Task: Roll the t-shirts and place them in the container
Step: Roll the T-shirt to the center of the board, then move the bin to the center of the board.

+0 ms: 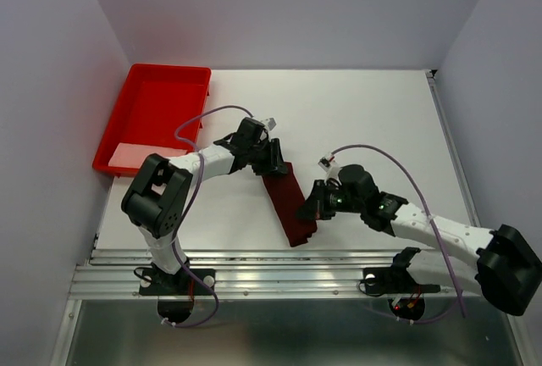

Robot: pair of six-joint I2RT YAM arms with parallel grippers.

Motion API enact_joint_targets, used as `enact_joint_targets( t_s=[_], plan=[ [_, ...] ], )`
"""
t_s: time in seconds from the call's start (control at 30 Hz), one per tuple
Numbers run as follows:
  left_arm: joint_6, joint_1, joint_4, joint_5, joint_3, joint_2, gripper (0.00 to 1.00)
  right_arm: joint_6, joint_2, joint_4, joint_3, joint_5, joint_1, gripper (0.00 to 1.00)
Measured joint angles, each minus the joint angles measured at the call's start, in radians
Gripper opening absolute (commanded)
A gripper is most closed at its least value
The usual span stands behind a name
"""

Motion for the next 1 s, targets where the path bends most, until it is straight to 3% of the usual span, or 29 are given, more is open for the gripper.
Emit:
enact_joint_targets(
  t_s=[0.33, 0.47, 0.57, 0.8, 1.0],
  plan=[
    [0.004, 0.0, 0.009, -0.004, 0.0, 0.025, 0.49, 0.084, 0.278, 0.365, -0.205, -0.071, 0.0, 0.01],
    [0.004, 0.0, 0.013, -0.004, 0.003, 0.05, 0.49, 0.096, 0.341, 0.44, -0.208, -0.057, 0.002, 0.01],
    [0.004, 0.0, 0.015, -0.005, 0.004, 0.054, 0.49, 0.079, 0.328, 0.389, -0.182, -0.016, 0.026, 0.01],
    [0.005, 0.0, -0.005, -0.023, 0.016, 0.053, 0.49, -0.01, 0.177, 0.095, -0.053, 0.122, 0.076, 0.01],
    [0.005, 0.0, -0.019, -0.037, 0.02, 0.053, 0.49, -0.022, 0.117, 0.036, -0.006, 0.162, 0.093, 0.01]
  ],
)
